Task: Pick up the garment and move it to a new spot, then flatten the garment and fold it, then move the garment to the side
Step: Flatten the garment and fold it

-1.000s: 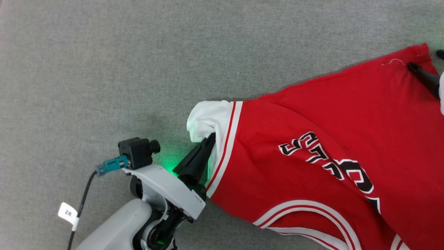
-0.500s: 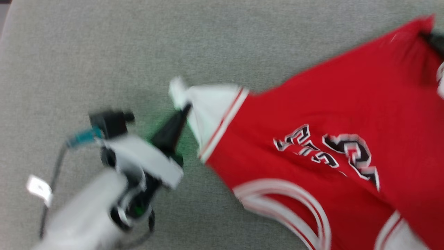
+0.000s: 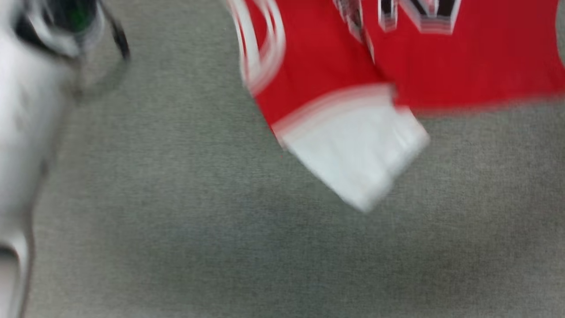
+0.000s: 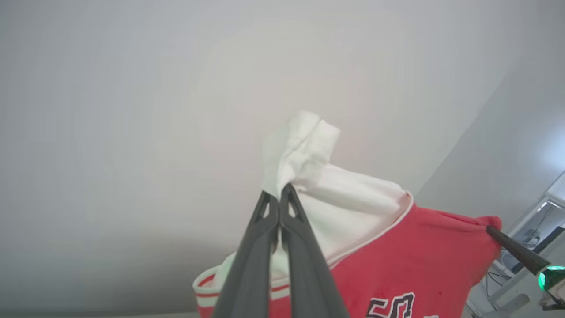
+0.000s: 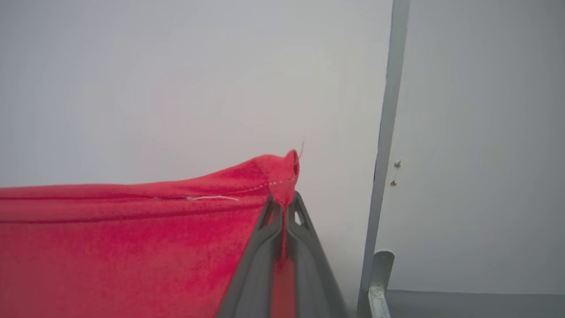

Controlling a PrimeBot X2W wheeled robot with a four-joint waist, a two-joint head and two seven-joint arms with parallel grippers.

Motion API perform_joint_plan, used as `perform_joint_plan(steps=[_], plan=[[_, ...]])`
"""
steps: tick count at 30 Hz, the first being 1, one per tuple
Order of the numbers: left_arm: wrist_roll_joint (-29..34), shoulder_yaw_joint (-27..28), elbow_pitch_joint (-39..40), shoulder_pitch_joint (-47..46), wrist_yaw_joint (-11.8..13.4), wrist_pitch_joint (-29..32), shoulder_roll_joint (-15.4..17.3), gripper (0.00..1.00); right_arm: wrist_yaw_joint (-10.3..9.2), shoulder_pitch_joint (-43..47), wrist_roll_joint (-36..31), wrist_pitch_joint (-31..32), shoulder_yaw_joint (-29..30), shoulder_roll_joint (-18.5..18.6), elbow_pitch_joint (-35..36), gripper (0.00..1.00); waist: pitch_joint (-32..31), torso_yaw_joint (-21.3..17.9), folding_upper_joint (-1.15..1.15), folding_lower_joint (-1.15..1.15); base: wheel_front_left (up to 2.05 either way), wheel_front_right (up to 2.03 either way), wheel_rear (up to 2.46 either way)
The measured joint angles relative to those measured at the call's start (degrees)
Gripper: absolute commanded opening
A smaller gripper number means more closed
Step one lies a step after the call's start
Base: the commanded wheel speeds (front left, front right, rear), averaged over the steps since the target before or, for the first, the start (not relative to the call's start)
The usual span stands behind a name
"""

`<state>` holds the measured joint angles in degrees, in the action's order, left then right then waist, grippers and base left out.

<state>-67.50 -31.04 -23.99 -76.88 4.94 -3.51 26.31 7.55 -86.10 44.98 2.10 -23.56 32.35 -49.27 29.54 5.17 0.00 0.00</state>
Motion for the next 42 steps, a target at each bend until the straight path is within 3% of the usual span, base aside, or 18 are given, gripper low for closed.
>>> perform_joint_plan(steps=[5,8,9,15,16,20,26,28,32,36,42], plan=[[3.8,1.4,-10.2,-15.0,-1.5,-5.0,-2.6,0.0,0.02,-9.3,-2.6,-5.1,2.9,-3.1,-5.7,0.0,1.4,-1.7,0.0,0.0,0.0,0.0,0.0],[4.8,2.1,-12.8,-18.9,-2.6,-7.5,-3.3,0.0,0.07,-11.9,-3.3,-7.8,4.0,-3.7,-7.3,0.0,1.6,-2.1,0.0,0.0,0.0,0.0,0.0],[4.8,3.5,-15.0,-21.9,-4.1,-9.1,-4.4,0.0,0.08,-13.7,-3.7,-10.1,4.8,-4.1,-8.7,0.0,1.4,-2.3,0.0,0.0,0.0,0.0,0.0],[4.3,3.4,-20.2,-21.6,-8.2,-9.9,-6.4,0.0,0.08,-13.1,-2.7,-10.4,4.0,-4.7,-10.7,0.0,0.4,-2.0,0.0,0.0,0.0,0.0,0.0],[3.1,3.2,-21.9,-18.3,-9.6,-9.9,-7.3,0.0,0.07,-10.1,-1.8,-9.9,2.4,-4.7,-10.1,0.0,0.2,-1.9,0.0,0.0,0.0,0.0,0.0],[1.2,3.0,-22.9,-12.1,-11.1,-10.1,-8.4,0.0,0.05,-4.2,0.4,-8.9,-0.1,-4.0,-7.8,0.0,0.0,-1.9,0.0,0.0,0.0,0.0,0.0],[-1.5,2.7,-19.4,3.6,-12.1,-11.1,-9.3,0.0,0.0,8.4,7.2,-7.1,-4.4,-0.4,0.7,0.0,-0.4,-2.1,0.0,0.0,0.0,0.0,0.0],[-2.5,3.0,-14.4,12.1,-12.3,-11.4,-9.1,0.0,0.0,15.3,10.4,-6.6,-6.4,2.5,6.3,0.0,-1.2,-2.1,0.0,0.0,0.0,0.0,0.0],[-2.3,2.5,-7.9,20.3,-12.3,-11.4,-8.3,0.0,-0.01,21.9,13.4,-6.5,-7.4,5.7,12.1,0.0,-2.4,-2.1,0.0,0.0,0.0,0.0,0.0],[-3.2,6.6,0.5,31.5,-12.2,-11.5,-7.9,0.0,-0.01,30.9,17.1,-6.0,-8.2,9.4,19.8,0.0,-4.2,-2.1,0.0,0.0,0.0,0.0,0.0],[-3.0,6.1,11.8,47.0,-9.5,-11.5,-6.5,0.0,-0.01,45.2,20.7,-5.3,-7.9,14.5,28.9,0.0,-7.5,-2.1,0.0,0.0,0.0,0.0,0.0]])
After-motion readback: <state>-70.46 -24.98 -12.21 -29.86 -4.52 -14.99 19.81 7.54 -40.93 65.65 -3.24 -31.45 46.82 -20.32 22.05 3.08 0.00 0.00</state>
